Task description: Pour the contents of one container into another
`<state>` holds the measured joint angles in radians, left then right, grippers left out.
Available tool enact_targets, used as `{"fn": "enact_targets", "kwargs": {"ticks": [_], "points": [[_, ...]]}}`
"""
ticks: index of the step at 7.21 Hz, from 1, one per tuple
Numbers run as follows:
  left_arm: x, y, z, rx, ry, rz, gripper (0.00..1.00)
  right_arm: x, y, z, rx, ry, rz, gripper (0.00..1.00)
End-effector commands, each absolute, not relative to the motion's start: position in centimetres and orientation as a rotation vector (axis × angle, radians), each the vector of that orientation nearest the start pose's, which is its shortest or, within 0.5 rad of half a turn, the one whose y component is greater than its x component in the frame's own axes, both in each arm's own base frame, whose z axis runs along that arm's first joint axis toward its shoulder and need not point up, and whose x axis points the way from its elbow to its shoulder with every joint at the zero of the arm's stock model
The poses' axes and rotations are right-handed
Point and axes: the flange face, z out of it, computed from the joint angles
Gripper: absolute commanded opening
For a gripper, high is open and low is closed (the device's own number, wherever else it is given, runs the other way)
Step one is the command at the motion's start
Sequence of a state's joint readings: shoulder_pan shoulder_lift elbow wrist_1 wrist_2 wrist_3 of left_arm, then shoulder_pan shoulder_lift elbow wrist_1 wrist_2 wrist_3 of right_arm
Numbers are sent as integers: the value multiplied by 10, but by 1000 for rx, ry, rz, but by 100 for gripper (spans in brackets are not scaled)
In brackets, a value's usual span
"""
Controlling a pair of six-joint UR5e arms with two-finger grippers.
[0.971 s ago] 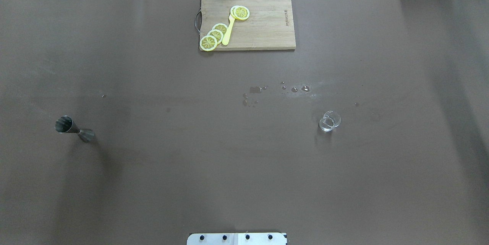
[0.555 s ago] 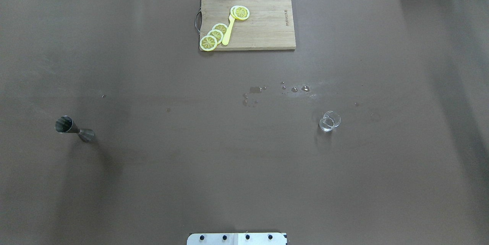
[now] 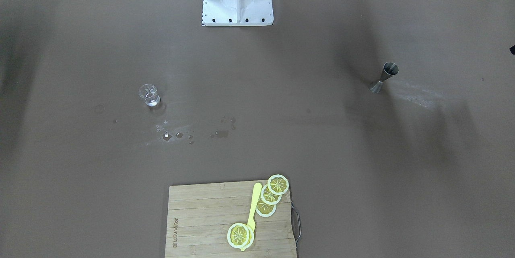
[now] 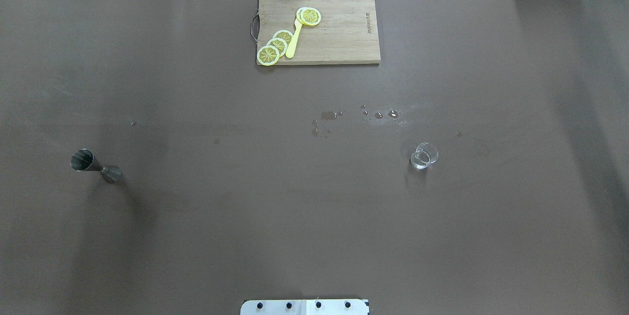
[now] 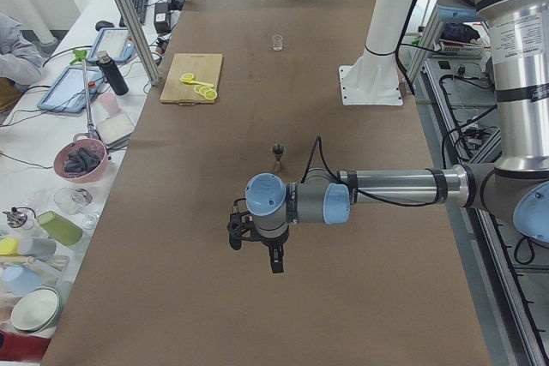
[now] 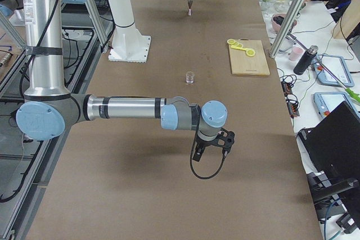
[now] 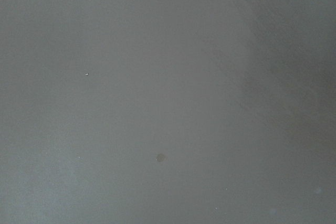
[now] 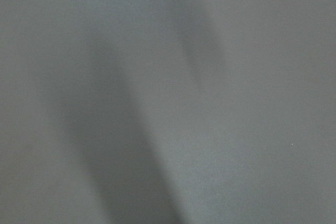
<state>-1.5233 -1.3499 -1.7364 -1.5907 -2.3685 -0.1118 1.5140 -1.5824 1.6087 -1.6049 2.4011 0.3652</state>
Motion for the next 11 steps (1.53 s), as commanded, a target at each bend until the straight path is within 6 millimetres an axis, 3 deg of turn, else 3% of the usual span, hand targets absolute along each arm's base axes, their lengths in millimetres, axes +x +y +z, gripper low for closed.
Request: {"fn": "enact_targets", "kwargs": {"ticks": [1, 4, 5, 7, 8, 11], "points": [[-43, -398, 672, -97, 793, -75, 98, 32, -489, 642, -173, -813, 290, 100], [-43, -398, 673, -98, 792, -76, 98, 28, -511, 617, -126, -818, 258, 100], [-43, -398, 673, -100, 792, -76, 98, 22, -530, 594, -97, -819, 240, 100], [-43, -397, 674, -101, 792, -77, 98, 18, -533, 575, -60, -836, 213, 100], [-43, -397, 674, -101, 792, -77, 98, -10, -562, 546, -44, -869, 154, 100], [-43, -397, 674, -101, 792, -77, 98, -77, -567, 514, 145, -936, -79, 100]]}}
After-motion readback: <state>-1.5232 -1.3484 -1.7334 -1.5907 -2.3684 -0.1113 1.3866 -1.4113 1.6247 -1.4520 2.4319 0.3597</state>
